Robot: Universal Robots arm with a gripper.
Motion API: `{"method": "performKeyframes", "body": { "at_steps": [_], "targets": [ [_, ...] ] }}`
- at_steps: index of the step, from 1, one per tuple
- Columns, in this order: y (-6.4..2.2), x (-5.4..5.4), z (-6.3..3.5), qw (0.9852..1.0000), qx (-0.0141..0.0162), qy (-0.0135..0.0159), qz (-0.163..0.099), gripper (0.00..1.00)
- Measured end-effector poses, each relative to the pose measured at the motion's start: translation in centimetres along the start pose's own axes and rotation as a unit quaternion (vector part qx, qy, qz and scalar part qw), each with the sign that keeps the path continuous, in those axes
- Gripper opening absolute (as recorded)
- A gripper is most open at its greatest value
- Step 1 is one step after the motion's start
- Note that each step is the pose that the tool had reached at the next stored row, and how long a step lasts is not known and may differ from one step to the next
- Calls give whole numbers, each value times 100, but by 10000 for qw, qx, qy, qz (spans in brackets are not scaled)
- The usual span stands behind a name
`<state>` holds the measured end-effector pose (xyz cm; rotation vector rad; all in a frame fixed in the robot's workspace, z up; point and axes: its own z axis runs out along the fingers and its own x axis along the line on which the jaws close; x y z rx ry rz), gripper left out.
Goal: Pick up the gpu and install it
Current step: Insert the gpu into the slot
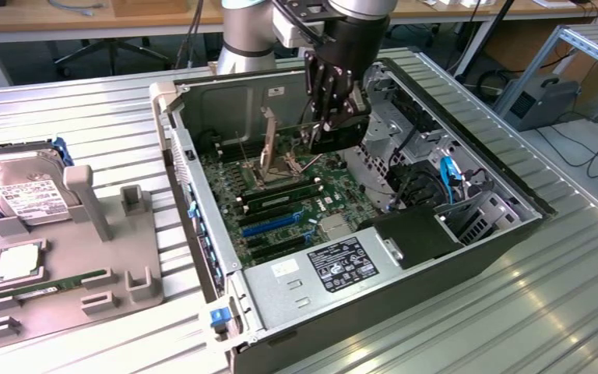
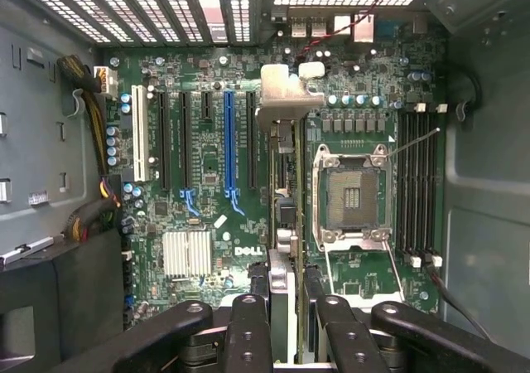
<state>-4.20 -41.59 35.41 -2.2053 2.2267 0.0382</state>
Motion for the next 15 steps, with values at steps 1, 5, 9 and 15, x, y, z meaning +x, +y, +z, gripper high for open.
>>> {"method": "performKeyframes", "body": {
  "at_steps": [1,5,9,15],
  "targets": [
    [1,1,1,10000,0,0,0,27],
    [6,4,6,10000,0,0,0,27],
    [9,8,11,10000,0,0,0,27],
    [26,26,43,10000,0,0,0,27]
  ]
}}
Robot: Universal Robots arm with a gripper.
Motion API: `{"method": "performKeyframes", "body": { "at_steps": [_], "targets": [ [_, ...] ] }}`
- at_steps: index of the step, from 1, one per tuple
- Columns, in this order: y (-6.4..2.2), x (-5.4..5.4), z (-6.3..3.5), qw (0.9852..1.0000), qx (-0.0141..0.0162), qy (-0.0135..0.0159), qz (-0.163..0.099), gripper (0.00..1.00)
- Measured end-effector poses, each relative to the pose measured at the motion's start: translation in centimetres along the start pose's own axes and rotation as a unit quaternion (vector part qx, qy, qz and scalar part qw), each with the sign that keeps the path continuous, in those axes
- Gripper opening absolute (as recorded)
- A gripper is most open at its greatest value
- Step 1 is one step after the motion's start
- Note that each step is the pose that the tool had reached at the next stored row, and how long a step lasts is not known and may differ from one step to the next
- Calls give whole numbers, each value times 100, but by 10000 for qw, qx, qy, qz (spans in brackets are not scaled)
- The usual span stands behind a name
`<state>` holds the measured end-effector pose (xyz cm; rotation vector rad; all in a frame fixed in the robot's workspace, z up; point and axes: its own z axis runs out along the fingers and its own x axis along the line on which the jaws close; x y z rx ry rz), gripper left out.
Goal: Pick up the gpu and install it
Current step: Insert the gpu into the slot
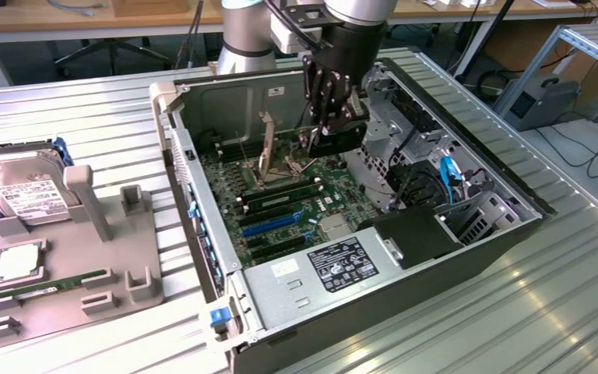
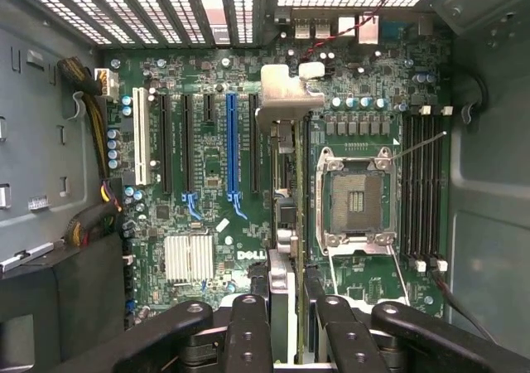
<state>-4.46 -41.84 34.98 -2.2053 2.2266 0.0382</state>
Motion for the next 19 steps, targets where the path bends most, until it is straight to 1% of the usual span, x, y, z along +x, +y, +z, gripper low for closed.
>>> {"method": "performKeyframes", "body": {
  "at_steps": [19],
  "targets": [
    [4,7,67,10000,0,0,0,27]
  ]
}}
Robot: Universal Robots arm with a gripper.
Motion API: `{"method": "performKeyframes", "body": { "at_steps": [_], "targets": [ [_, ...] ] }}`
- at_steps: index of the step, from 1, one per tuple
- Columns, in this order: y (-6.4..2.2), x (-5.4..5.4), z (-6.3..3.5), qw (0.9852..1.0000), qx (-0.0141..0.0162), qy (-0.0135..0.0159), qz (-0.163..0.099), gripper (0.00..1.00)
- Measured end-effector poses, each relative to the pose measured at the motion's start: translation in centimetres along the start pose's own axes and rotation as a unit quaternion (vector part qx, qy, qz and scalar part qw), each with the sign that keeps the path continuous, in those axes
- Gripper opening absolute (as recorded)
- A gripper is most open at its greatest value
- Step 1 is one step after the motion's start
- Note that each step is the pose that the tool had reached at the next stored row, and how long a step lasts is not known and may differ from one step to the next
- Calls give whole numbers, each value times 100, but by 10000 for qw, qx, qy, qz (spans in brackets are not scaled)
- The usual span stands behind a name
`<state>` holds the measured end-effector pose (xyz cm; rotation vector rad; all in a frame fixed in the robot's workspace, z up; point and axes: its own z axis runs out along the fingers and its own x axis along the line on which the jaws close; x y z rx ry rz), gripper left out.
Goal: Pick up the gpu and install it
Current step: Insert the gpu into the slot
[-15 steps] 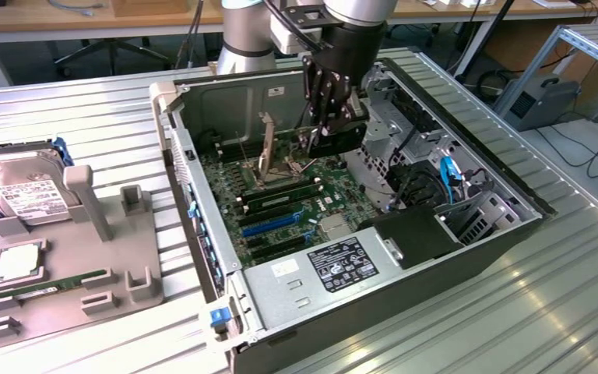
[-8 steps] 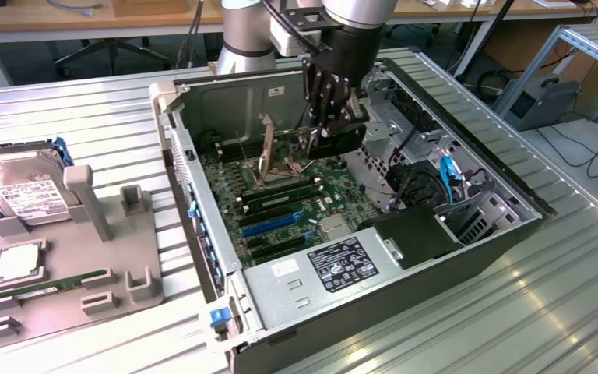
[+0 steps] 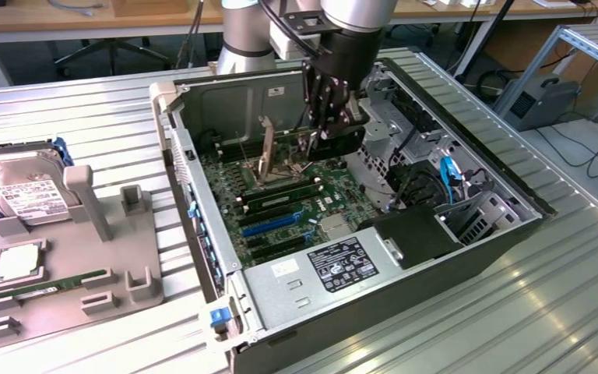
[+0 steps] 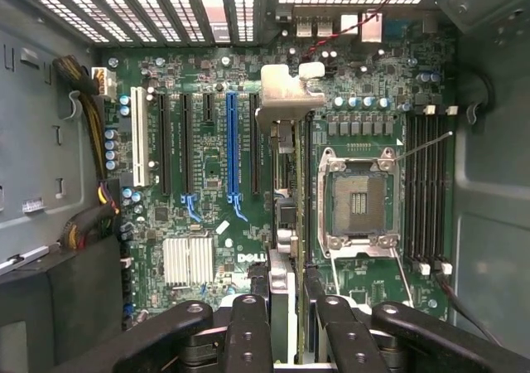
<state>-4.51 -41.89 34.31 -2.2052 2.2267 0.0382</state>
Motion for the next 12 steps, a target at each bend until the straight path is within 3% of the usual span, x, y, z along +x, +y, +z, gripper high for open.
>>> {"method": "performKeyframes", "body": {
  "at_steps": [12],
  "targets": [
    [-1,5,36,10000,0,0,0,27]
  ]
}}
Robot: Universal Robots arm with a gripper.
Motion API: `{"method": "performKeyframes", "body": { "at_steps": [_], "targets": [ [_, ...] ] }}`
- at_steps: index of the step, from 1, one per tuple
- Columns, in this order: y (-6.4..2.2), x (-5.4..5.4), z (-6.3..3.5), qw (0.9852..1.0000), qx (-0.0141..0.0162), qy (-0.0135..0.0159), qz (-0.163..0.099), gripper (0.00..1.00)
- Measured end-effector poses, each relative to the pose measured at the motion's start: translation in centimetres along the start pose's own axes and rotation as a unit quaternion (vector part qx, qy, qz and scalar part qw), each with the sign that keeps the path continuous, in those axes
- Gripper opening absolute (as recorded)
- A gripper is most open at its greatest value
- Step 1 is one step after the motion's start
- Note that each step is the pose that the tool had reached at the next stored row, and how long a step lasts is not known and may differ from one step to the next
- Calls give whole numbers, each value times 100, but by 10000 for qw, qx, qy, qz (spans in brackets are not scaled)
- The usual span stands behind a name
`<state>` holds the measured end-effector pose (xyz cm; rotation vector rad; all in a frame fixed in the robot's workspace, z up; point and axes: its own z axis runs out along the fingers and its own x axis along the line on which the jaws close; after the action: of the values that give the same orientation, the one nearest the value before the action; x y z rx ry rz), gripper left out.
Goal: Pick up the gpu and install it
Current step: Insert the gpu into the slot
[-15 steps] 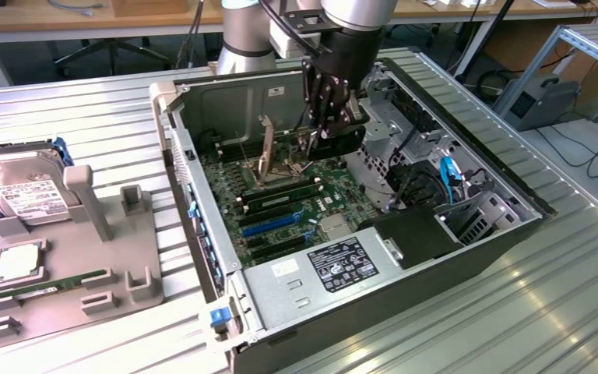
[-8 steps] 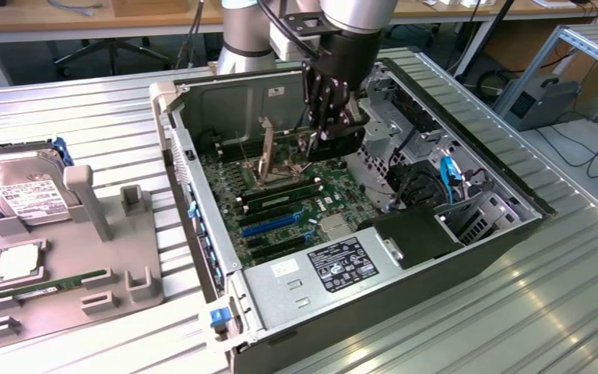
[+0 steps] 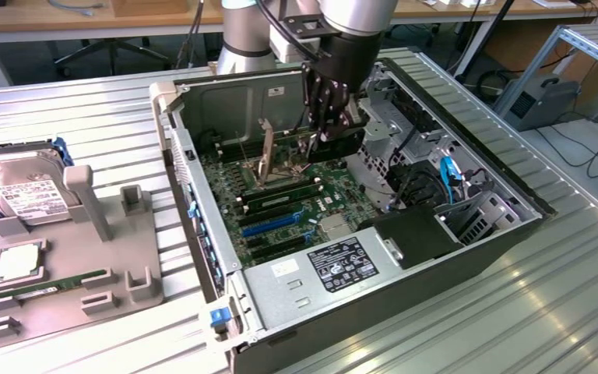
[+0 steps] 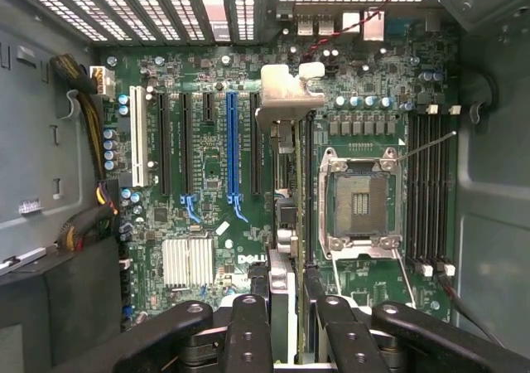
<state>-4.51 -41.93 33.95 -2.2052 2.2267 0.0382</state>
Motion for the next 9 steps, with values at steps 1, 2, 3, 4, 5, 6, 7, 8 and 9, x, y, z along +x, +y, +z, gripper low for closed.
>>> {"method": "performKeyframes", "body": {
  "at_steps": [1,2,3,4,5,6,7,8,9],
  "targets": [
    [0,0,3,10000,0,0,0,27],
    [0,1,5,10000,0,0,0,27],
    [0,1,8,10000,0,0,0,27],
    [0,2,11,10000,0,0,0,27],
    [0,2,13,10000,0,0,0,27],
    [0,3,16,10000,0,0,0,27],
    [0,3,19,10000,0,0,0,27],
    [0,3,21,10000,0,0,0,27],
    [0,4,24,10000,0,0,0,27]
  ]
}}
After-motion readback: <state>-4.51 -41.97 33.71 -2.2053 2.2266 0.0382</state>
